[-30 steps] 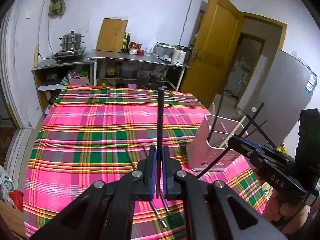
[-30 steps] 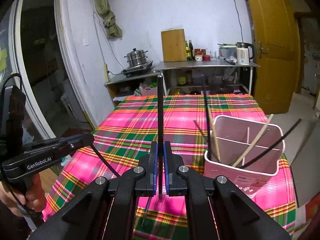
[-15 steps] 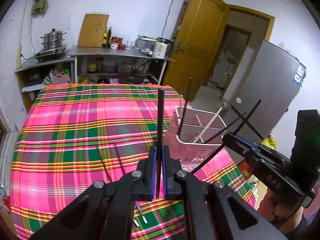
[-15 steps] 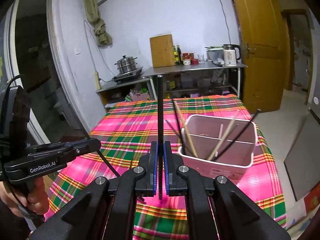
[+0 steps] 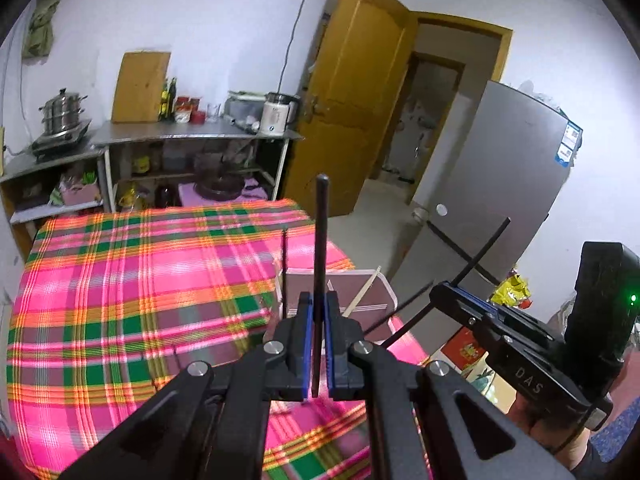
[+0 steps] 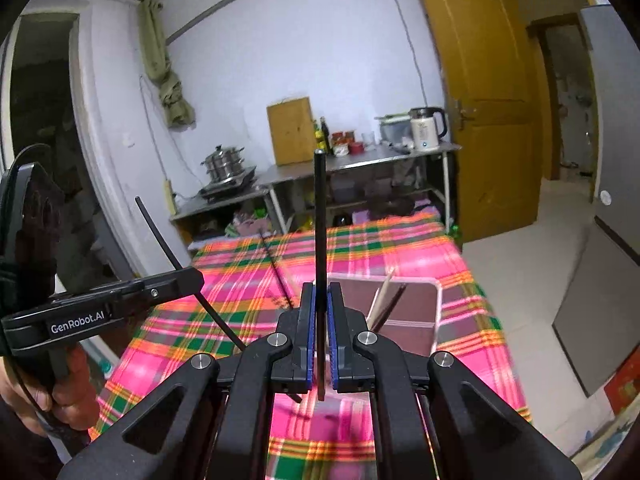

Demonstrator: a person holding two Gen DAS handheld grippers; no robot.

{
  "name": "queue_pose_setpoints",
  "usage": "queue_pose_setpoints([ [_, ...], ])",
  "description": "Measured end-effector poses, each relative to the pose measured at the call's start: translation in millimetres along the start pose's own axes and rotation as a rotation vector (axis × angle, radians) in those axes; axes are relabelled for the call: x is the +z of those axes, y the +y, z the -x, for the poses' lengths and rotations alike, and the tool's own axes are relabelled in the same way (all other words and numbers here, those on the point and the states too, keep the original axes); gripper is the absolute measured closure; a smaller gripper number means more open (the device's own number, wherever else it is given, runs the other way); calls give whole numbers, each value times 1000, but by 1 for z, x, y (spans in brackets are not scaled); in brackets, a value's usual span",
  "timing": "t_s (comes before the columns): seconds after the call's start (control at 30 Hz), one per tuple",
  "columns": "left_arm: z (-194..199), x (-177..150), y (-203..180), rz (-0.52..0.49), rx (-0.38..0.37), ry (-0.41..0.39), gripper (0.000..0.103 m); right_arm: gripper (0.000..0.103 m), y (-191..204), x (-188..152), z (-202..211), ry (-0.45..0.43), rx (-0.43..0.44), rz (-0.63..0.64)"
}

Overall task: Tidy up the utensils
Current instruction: 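Lower the chopsticks into the basket and open both tools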

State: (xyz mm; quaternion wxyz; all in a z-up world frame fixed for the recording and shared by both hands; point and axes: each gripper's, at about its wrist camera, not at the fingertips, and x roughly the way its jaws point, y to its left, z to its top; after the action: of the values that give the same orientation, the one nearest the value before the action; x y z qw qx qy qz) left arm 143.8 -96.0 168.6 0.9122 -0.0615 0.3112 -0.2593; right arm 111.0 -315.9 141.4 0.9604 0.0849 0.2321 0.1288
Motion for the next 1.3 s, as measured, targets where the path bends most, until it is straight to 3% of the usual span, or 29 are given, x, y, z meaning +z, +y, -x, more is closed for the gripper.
queue_pose_setpoints([
  [0.37,-30,36,-7,-19,4,-30,97,98,-12,24,-17,-49,-25,-25],
  [0.83,-77,3,7,-12,17,72,97,98,-14,-7,-63,55,-43,-16],
  [1.3,-86,-12,7,-44,18,93,95,97,-15,-27,-87,147,-56,-2],
])
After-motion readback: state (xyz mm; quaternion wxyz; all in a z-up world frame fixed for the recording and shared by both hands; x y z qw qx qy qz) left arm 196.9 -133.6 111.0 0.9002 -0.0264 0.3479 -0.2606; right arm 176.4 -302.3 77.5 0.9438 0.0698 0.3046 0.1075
